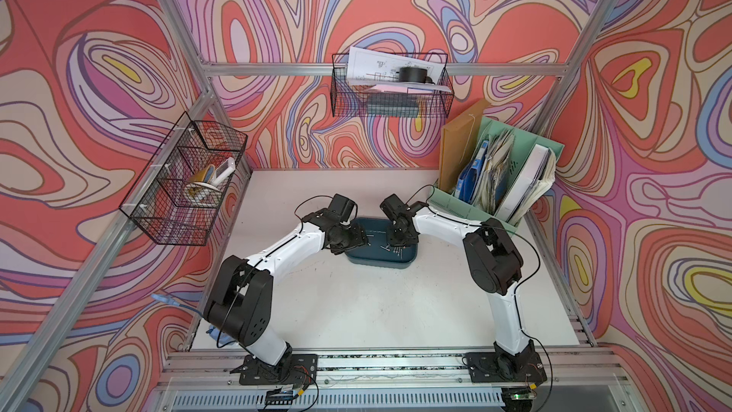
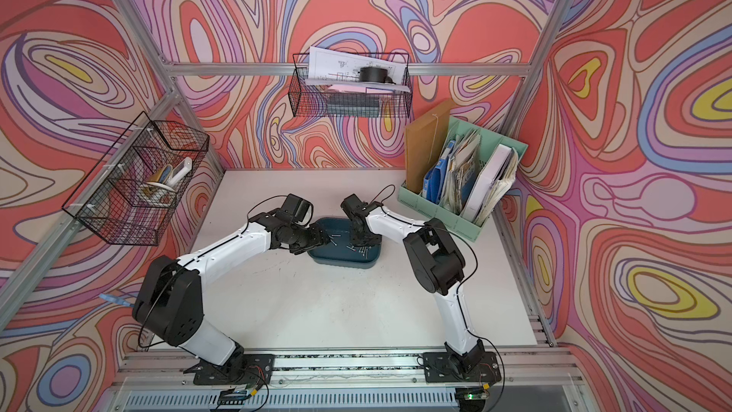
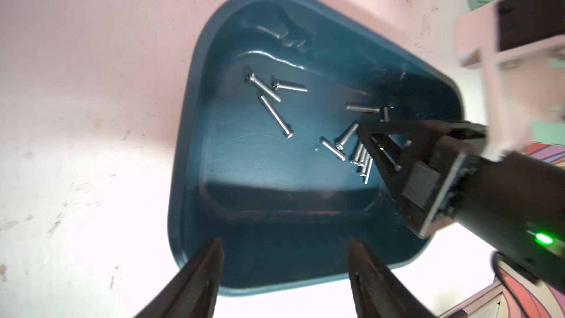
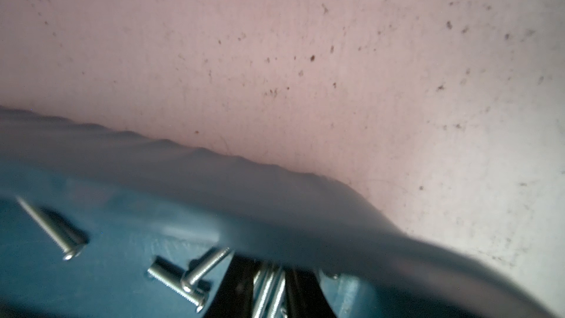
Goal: Take out the screws from the storage box
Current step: Move the storage box to the center of the board, then pick up the screw from the storage box.
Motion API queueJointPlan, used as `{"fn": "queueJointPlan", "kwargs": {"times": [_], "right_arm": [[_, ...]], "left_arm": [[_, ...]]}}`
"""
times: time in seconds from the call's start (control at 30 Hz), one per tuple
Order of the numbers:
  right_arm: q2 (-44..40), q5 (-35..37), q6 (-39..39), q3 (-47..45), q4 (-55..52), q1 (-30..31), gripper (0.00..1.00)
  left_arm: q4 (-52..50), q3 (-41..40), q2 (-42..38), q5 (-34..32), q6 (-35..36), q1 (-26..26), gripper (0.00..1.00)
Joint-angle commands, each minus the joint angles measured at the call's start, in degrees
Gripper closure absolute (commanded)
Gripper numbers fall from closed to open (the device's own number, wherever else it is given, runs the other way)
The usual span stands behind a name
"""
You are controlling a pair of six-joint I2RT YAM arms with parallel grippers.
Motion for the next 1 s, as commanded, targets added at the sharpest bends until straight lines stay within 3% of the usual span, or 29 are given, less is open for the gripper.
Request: {"fn": "queueJointPlan", "kwargs": {"times": [0.0,0.2,0.97], "right_arm": [[0.35,0.52,1.17,0.74,-0.6,0.55,0.8],[0.9,0.28,2.0,0.02,-0.01,1.15,0.89],[6.97,-0.13,0.94,3.19,-1.11,1.8,0.83]], "left_arm": [[1.44,-2.76,-3.46,-1.27,-0.55,-0.15,0.3],[3.4,-6.16,-7.26,-3.89,-1.88,-0.13,0.29],[0.72,-8.78,-10.16,-10.77,-3.48,-0.11,0.28]]}}
